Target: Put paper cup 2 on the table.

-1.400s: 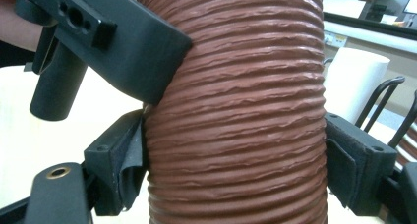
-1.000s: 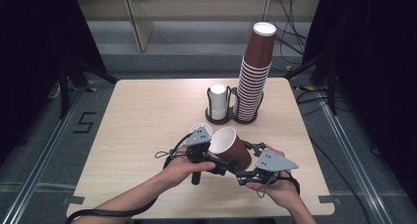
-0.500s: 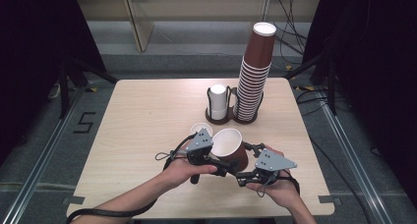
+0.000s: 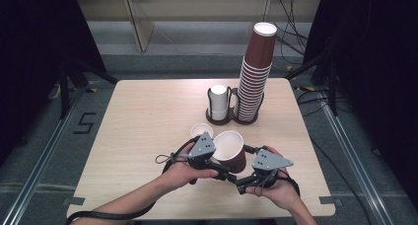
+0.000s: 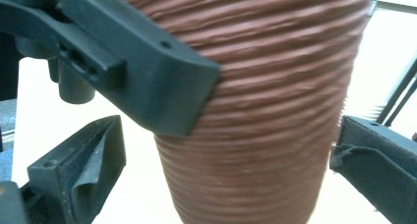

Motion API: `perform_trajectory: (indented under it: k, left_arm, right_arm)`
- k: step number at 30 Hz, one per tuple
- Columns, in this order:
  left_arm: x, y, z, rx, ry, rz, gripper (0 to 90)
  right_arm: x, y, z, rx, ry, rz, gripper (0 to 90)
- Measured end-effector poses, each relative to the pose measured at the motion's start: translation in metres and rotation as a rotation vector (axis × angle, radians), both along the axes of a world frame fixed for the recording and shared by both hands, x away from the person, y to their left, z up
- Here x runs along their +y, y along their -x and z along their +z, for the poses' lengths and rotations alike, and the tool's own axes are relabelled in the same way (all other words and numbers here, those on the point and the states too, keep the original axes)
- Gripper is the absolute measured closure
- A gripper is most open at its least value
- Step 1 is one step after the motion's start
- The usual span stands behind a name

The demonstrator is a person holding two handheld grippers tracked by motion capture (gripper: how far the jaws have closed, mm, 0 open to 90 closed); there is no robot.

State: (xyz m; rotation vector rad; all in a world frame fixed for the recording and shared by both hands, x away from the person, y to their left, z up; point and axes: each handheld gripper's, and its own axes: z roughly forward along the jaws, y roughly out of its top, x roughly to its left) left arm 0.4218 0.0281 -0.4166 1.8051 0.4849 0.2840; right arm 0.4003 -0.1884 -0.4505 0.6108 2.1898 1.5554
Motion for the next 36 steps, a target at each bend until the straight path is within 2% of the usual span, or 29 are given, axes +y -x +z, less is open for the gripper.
perform_trajectory:
  k: [1, 2, 3, 4, 5, 6, 7, 8, 10, 15, 17, 18, 19, 23, 24, 26, 28, 29, 30, 31, 32, 34, 36]
  left_arm:
    - [0.001, 0.000, 0.000, -0.003, -0.002, 0.002, 12.9]
    - [0.003, 0.001, 0.001, -0.005, -0.004, 0.006, 12.9]
    - [0.005, 0.001, 0.001, -0.004, -0.004, 0.010, 12.9]
    - [0.007, 0.001, 0.001, -0.011, -0.006, 0.012, 12.9]
    - [0.009, 0.002, 0.002, -0.009, -0.005, 0.018, 12.9]
    - [0.012, 0.002, 0.002, -0.015, -0.006, 0.019, 12.9]
    - [0.014, 0.003, 0.002, -0.010, -0.012, 0.024, 12.9]
    - [0.016, 0.003, 0.001, -0.009, -0.002, 0.027, 12.9]
    - [0.020, 0.004, 0.001, -0.005, -0.002, 0.038, 12.9]
    - [0.030, 0.006, 0.003, -0.006, -0.008, 0.058, 12.9]
    - [0.034, 0.006, 0.005, -0.021, -0.015, 0.072, 12.9]
    - [0.035, 0.006, 0.006, -0.018, -0.009, 0.075, 12.9]
    - [0.036, 0.006, 0.006, -0.017, -0.010, 0.073, 12.9]
    - [0.040, 0.006, 0.006, -0.016, -0.019, 0.083, 12.9]
    - [0.040, 0.007, 0.006, -0.012, -0.020, 0.083, 12.9]
    - [0.040, 0.007, 0.005, -0.018, -0.018, 0.086, 12.9]
    - [0.042, 0.009, 0.006, -0.024, -0.034, 0.088, 12.9]
    - [0.043, 0.010, 0.005, -0.026, -0.038, 0.090, 12.9]
    - [0.044, 0.010, 0.005, -0.027, -0.036, 0.094, 12.9]
    - [0.045, 0.011, 0.005, -0.026, -0.036, 0.098, 12.9]
    - [0.047, 0.012, 0.005, -0.029, -0.032, 0.100, 12.9]
    - [0.051, 0.015, 0.004, -0.030, -0.034, 0.114, 12.9]
    - [0.055, 0.018, 0.003, -0.030, -0.037, 0.122, 12.8]
  right_arm:
    - [-0.001, -0.002, 0.000, -0.033, 0.005, 0.008, 0.4]
    - [-0.001, 0.000, 0.000, -0.006, -0.009, -0.003, 0.3]
    - [-0.003, -0.001, 0.001, -0.028, 0.003, 0.004, 0.3]
    - [-0.005, -0.001, 0.001, -0.027, 0.005, 0.010, 0.3]
    - [-0.006, 0.001, 0.001, -0.005, 0.002, 0.008, 0.3]
    - [-0.006, 0.000, 0.001, -0.019, -0.008, 0.007, 0.3]
    - [-0.007, 0.001, 0.001, -0.003, -0.023, 0.014, 0.3]
    - [-0.009, 0.001, 0.001, -0.008, -0.008, 0.014, 0.3]
    - [-0.012, 0.000, 0.001, -0.032, -0.007, 0.021, 0.3]
    - [-0.022, -0.001, -0.001, -0.008, -0.041, 0.010, 0.3]
    - [-0.028, -0.004, -0.002, -0.027, -0.045, -0.002, 0.3]
    - [-0.030, -0.004, -0.002, -0.015, -0.050, -0.001, 0.3]
    - [-0.034, -0.005, -0.002, -0.004, -0.059, -0.020, 0.3]
    - [-0.046, -0.010, -0.002, -0.015, -0.084, -0.052, 0.3]
    - [-0.049, -0.010, -0.002, 0.000, -0.100, -0.065, 0.3]
    - [-0.054, -0.013, -0.004, -0.010, -0.103, -0.089, 0.3]
    - [-0.057, -0.012, -0.006, 0.036, -0.115, -0.112, 0.3]
    - [-0.059, -0.015, -0.006, 0.009, -0.096, -0.123, 0.5]
    - [-0.060, -0.016, -0.008, 0.020, -0.094, -0.143, 1.2]
    - [-0.061, -0.018, -0.009, 0.003, -0.095, -0.165, 1.4]
    - [-0.062, -0.019, -0.010, 0.011, -0.099, -0.160, 1.5]
    - [-0.062, -0.017, -0.011, 0.048, -0.116, -0.197, 1.7]
    - [-0.064, -0.018, -0.010, 0.043, -0.125, -0.215, 2.1]
